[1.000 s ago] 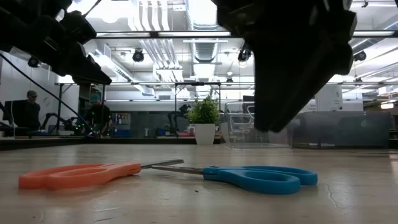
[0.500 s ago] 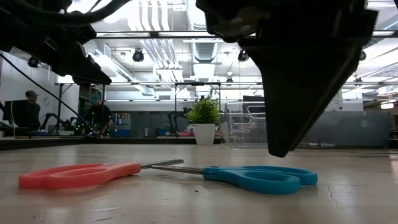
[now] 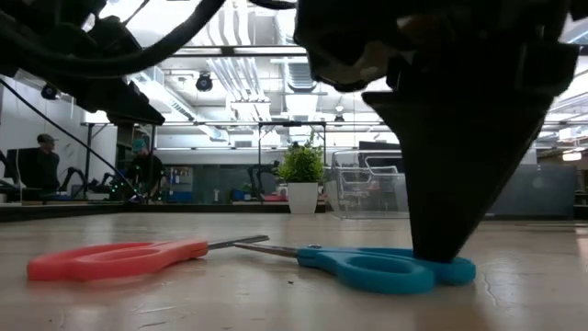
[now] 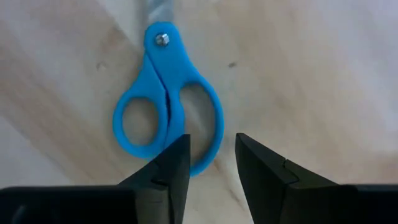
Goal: Pick & Place Paint Supplies
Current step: Put the blue scissors into the left transparent bin
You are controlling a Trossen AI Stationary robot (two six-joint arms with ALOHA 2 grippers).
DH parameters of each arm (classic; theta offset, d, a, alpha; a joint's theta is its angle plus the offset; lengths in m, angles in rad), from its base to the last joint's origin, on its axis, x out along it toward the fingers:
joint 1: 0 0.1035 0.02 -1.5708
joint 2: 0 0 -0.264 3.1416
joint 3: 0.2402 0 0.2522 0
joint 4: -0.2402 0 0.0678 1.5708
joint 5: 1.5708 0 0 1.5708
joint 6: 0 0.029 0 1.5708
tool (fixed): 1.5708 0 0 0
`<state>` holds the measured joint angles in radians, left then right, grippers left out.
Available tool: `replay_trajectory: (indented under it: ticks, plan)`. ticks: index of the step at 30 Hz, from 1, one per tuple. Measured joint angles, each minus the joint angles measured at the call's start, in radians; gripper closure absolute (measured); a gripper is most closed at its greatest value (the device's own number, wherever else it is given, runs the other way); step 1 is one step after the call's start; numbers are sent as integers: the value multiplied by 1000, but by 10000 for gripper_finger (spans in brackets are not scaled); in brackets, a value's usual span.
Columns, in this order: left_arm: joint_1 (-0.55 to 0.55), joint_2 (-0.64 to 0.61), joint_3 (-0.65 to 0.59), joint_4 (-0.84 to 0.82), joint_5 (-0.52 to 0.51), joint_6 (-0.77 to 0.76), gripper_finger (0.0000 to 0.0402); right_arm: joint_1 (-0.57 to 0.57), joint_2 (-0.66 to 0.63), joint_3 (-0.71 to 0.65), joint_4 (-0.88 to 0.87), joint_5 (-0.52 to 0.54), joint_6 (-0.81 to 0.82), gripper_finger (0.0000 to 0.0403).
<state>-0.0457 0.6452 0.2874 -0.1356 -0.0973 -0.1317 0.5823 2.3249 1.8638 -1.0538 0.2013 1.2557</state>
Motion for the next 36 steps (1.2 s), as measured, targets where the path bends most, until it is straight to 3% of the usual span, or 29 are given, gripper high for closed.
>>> replay_trajectory:
  ticks: [11,26,36]
  plan:
    - [0,0,0,0,0,0,340,0,-2,-17,56,-11,-12,387]
    - [0,0,0,0,0,0,340,0,-7,-19,56,-7,-11,388]
    - [0,0,0,0,0,0,340,-1,-71,-22,6,57,-9,388]
